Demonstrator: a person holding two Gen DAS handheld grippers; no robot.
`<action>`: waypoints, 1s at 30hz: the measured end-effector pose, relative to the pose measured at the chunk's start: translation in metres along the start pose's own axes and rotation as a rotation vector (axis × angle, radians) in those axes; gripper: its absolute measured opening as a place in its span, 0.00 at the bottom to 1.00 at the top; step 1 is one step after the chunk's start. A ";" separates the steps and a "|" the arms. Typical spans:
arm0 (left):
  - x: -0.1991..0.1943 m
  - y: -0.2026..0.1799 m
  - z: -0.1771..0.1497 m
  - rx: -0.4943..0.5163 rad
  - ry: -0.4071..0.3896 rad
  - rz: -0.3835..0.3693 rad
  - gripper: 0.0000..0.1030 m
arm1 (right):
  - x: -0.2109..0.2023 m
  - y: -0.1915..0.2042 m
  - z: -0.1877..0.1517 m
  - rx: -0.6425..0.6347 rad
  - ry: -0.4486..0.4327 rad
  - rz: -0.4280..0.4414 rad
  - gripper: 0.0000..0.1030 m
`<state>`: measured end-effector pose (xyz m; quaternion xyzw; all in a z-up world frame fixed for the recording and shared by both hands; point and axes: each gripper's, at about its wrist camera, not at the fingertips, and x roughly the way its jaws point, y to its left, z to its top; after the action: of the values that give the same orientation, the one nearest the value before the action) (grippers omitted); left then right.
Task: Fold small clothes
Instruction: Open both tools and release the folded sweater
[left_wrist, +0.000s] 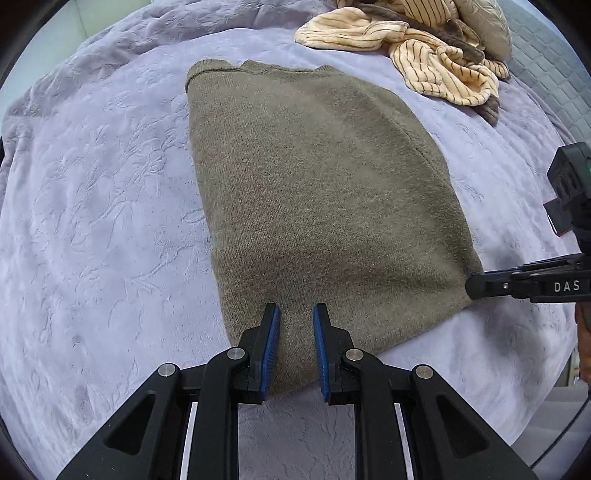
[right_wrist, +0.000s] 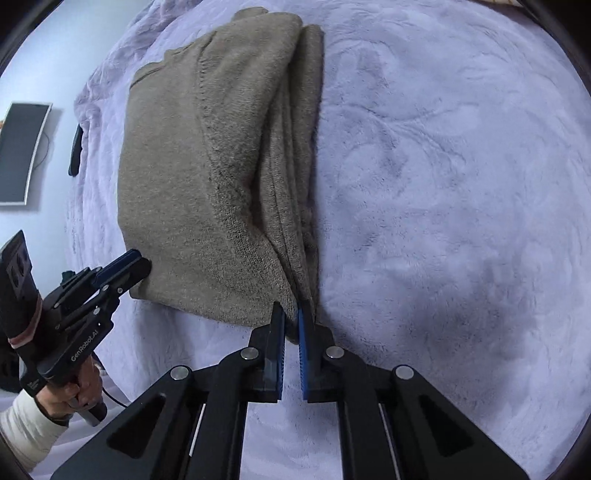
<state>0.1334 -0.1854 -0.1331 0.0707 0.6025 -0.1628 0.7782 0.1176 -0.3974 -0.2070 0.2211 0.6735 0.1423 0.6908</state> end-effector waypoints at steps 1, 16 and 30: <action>-0.002 0.001 0.001 -0.010 0.004 -0.006 0.19 | -0.001 -0.002 0.000 0.011 -0.004 0.009 0.06; -0.023 0.054 0.045 -0.242 -0.033 0.010 0.91 | -0.066 0.032 0.046 0.016 -0.152 0.140 0.28; 0.028 0.044 0.030 -0.241 0.117 0.016 0.92 | -0.001 0.022 0.077 0.057 -0.050 0.054 0.02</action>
<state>0.1820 -0.1581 -0.1555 -0.0094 0.6613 -0.0787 0.7459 0.1965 -0.3873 -0.1956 0.2625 0.6536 0.1359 0.6968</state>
